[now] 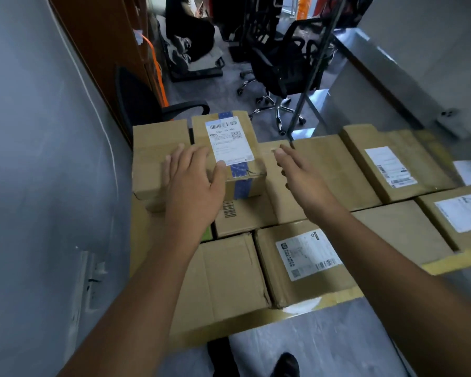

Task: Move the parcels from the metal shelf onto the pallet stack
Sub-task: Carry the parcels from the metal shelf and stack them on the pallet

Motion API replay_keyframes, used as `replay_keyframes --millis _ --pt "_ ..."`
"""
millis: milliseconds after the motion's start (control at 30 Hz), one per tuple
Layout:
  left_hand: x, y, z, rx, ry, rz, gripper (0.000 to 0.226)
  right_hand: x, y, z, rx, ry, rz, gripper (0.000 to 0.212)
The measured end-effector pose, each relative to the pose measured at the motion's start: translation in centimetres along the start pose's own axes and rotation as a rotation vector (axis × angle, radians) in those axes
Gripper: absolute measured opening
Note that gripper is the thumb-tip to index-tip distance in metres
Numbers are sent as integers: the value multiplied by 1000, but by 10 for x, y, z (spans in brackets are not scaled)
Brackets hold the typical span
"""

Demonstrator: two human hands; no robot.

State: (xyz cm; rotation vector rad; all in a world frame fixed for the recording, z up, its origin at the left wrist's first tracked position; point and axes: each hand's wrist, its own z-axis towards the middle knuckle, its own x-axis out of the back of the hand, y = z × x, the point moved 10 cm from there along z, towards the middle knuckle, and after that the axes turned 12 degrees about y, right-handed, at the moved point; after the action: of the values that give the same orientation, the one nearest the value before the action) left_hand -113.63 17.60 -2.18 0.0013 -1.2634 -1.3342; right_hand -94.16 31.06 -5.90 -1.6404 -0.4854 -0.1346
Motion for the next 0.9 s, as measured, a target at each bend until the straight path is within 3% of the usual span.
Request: replay_keyframes --millis 133,367,633,900 --pt "-25 59 -31 -82 -104 -126 40 64 5 -31 64 74 -26 56" --pt "-85 190 -142 -195 -342 -314 40 232 69 -121 0 322 -14 61" --pt "-141 383 -392 -393 -729 -518 45 476 213 -325 -183 731 -43 65" --pt "-135 528 -642 -624 -1064 -657 49 632 316 -558 -372 1140 0 62"
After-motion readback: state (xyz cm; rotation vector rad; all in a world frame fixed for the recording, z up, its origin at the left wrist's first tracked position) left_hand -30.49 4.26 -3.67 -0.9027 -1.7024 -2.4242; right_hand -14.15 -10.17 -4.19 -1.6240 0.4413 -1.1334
